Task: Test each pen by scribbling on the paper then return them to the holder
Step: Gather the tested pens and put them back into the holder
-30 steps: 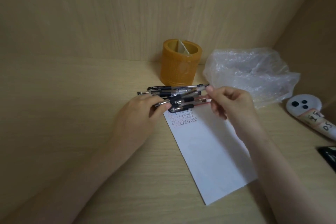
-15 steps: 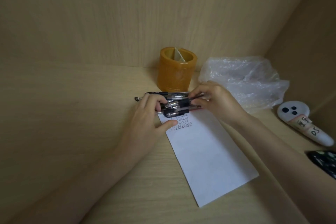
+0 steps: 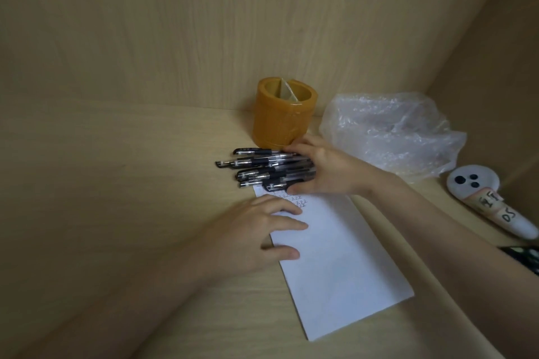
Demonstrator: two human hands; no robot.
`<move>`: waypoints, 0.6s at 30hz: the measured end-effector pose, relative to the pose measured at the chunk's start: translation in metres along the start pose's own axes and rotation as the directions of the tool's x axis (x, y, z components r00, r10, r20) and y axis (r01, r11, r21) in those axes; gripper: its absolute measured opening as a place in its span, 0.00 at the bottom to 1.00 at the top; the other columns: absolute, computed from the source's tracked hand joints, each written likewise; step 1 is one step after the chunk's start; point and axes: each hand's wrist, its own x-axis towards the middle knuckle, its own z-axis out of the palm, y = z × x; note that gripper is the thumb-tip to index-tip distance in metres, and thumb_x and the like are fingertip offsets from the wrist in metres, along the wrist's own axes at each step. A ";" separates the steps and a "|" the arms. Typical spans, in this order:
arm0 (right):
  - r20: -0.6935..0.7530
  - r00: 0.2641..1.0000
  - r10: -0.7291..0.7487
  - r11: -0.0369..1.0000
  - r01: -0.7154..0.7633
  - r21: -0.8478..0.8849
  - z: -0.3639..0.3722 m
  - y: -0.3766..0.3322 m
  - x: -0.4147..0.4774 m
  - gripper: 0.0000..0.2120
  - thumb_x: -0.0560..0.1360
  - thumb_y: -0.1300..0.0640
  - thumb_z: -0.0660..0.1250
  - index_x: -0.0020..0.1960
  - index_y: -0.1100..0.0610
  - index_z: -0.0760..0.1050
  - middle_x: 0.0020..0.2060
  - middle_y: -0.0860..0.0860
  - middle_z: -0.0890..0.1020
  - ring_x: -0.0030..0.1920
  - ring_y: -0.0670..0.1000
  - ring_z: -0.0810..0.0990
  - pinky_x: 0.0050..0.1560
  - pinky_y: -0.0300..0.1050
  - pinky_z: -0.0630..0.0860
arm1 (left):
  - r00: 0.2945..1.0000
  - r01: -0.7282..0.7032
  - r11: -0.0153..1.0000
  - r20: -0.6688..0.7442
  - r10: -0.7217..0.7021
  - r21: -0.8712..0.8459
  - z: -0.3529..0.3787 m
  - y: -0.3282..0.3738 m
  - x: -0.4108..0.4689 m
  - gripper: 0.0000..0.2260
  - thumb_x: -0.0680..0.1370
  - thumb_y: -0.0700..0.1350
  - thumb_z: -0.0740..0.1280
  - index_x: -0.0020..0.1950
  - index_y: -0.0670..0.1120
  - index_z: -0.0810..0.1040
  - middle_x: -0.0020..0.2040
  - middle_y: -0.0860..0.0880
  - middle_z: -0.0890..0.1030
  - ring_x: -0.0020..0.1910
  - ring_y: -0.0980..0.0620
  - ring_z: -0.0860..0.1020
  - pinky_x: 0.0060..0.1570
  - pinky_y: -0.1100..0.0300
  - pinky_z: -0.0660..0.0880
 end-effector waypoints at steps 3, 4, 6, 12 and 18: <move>0.060 0.998 -0.021 0.994 0.027 -0.108 -0.008 -0.006 0.005 0.35 0.66 0.46 0.74 0.68 0.57 0.69 0.57 0.51 0.71 0.58 0.51 0.69 0.60 0.43 0.68 | 1.000 -0.008 1.000 0.028 0.008 -0.008 -0.002 -0.002 0.000 0.20 0.74 0.59 0.65 0.65 0.58 0.72 0.68 0.63 0.66 0.66 0.67 0.60 0.64 0.76 0.50; 0.081 0.997 -0.021 0.988 0.033 -0.152 -0.010 -0.008 0.007 0.35 0.66 0.45 0.74 0.68 0.57 0.68 0.57 0.52 0.71 0.57 0.51 0.69 0.60 0.43 0.68 | 0.999 -0.009 1.000 0.035 0.009 -0.009 -0.003 -0.003 0.000 0.20 0.74 0.59 0.65 0.65 0.59 0.72 0.68 0.63 0.66 0.66 0.66 0.60 0.65 0.73 0.52; 0.116 0.993 -0.010 0.974 0.036 -0.225 -0.013 -0.010 0.012 0.35 0.66 0.44 0.73 0.67 0.58 0.68 0.56 0.53 0.71 0.57 0.52 0.69 0.59 0.46 0.69 | 0.999 -0.010 1.000 0.044 0.010 -0.014 -0.003 -0.004 -0.001 0.20 0.74 0.59 0.66 0.65 0.58 0.73 0.68 0.63 0.66 0.66 0.66 0.60 0.65 0.73 0.52; 0.125 0.992 -0.029 0.978 0.054 -0.199 -0.005 -0.009 0.013 0.23 0.67 0.48 0.72 0.55 0.58 0.71 0.48 0.51 0.74 0.48 0.51 0.73 0.48 0.44 0.72 | 0.998 -0.011 1.000 0.059 0.012 -0.017 -0.004 -0.004 -0.001 0.20 0.74 0.58 0.65 0.66 0.57 0.72 0.68 0.62 0.66 0.66 0.66 0.59 0.63 0.76 0.50; 0.147 0.988 -0.045 0.978 0.074 -0.197 0.000 -0.002 0.020 0.15 0.69 0.53 0.71 0.50 0.55 0.68 0.46 0.52 0.73 0.46 0.51 0.71 0.46 0.44 0.70 | 0.999 -0.013 0.999 0.052 0.015 -0.043 -0.002 -0.005 -0.001 0.20 0.74 0.59 0.64 0.65 0.56 0.73 0.67 0.60 0.67 0.66 0.64 0.61 0.65 0.69 0.56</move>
